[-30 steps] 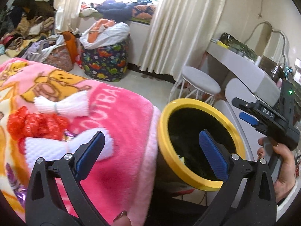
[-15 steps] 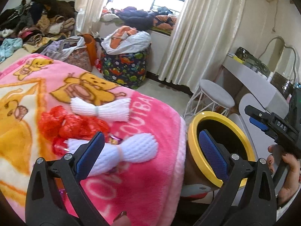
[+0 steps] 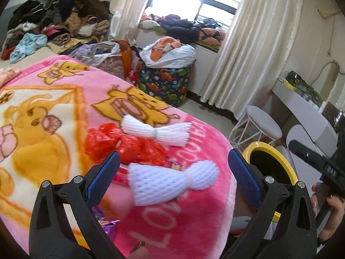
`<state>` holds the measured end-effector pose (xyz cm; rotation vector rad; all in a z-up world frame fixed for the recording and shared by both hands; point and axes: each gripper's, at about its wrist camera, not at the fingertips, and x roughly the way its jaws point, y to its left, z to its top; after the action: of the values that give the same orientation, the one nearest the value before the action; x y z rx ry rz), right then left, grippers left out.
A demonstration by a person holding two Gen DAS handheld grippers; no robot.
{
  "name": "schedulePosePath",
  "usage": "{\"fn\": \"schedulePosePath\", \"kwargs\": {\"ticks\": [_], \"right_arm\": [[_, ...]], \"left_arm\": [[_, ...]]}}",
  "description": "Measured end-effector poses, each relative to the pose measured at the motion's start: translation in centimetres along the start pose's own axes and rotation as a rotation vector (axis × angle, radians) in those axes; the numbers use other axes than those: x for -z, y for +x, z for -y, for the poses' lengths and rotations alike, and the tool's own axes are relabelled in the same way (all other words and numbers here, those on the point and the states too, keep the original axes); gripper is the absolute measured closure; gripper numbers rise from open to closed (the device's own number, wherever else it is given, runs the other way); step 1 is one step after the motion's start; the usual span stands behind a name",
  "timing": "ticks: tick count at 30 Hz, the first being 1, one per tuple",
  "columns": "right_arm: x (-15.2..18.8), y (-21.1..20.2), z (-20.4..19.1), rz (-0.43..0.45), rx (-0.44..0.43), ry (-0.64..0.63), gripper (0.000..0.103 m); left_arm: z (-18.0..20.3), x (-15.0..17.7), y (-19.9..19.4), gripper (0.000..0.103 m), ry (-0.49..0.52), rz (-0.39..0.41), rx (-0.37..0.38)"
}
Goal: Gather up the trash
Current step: 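Move both grippers back over the trash on the blanket, then grasp the white foam net with the right gripper while the left gripper grasps the red plastic bag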
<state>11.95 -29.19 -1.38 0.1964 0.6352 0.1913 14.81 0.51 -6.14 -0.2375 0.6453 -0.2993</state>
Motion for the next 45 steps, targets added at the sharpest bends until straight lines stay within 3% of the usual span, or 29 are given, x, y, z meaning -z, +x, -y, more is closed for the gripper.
{"fn": "schedulePosePath", "kwargs": {"ticks": [15, 24, 35, 38, 41, 43, 45], "right_arm": [[1.9, 3.3, -9.1, -0.085, -0.104, -0.296, 0.021], [4.3, 5.8, -11.5, -0.151, -0.074, -0.446, 0.021], [6.1, 9.9, -12.7, -0.231, -0.009, -0.586, 0.021], [6.6, 11.1, -13.0, -0.256, -0.002, -0.612, 0.025], [7.0, 12.1, -13.3, -0.28, 0.012, -0.637, 0.035], [7.2, 12.8, -13.2, -0.3, 0.014, -0.643, 0.056], [7.3, 13.3, -12.9, -0.327, -0.001, -0.635, 0.063]], "left_arm": [[-4.9, -0.3, -1.0, 0.011, -0.088, 0.026, -0.061], [-7.1, 0.0, 0.0, 0.011, -0.121, 0.006, -0.087], [-10.0, -0.6, 2.8, 0.011, -0.179, -0.073, -0.101], [-10.2, -0.8, 3.6, 0.011, -0.181, -0.09, -0.094], [-10.0, -0.7, 4.0, 0.011, -0.182, -0.102, -0.092], [-10.2, -0.8, 4.4, 0.012, -0.184, -0.11, -0.092], [-10.3, -0.8, 4.8, 0.016, -0.191, -0.119, -0.091]]}}
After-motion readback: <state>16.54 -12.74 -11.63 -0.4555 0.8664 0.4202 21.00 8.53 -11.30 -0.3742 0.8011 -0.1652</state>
